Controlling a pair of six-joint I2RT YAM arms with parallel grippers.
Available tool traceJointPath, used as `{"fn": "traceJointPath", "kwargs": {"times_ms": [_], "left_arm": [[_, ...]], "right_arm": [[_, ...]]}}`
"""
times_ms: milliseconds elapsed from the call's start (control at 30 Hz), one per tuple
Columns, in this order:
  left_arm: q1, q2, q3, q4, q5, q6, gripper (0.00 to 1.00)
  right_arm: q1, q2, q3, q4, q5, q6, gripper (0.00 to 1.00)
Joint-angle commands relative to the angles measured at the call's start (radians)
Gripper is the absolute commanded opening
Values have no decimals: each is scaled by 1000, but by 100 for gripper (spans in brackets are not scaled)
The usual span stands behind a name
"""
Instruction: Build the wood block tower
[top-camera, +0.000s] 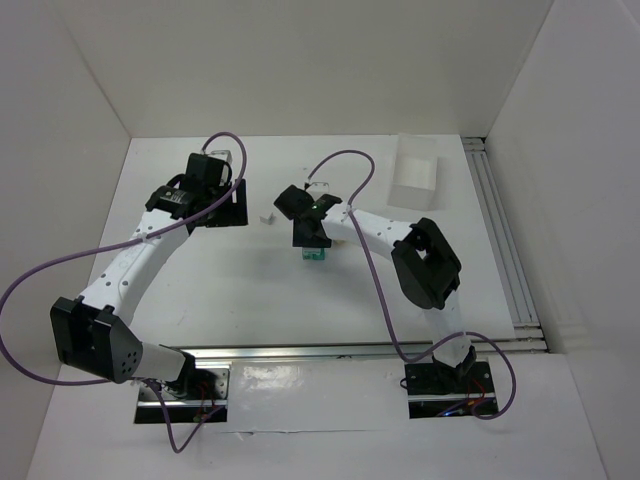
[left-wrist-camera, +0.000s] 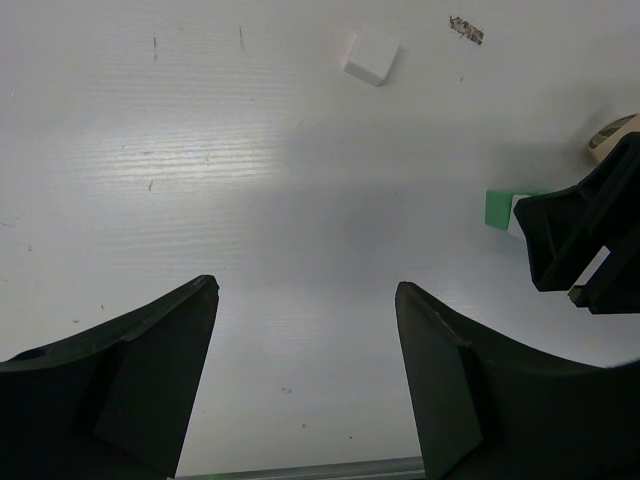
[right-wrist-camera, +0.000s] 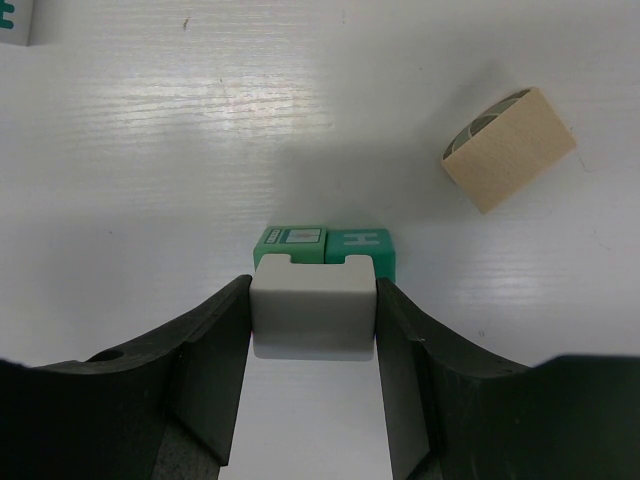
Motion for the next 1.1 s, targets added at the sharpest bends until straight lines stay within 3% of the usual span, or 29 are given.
{"fn": "traceJointPath", "kwargs": {"times_ms": [0,1067], "left_arm": [[-5,-14,-4,22,-2,-16,84],[-5,-5,-4,22,7,-16,84]], "right_arm": [[1,-5,45,-16,35,-1,46],[1,5,36,-34,63,-1,46]]}}
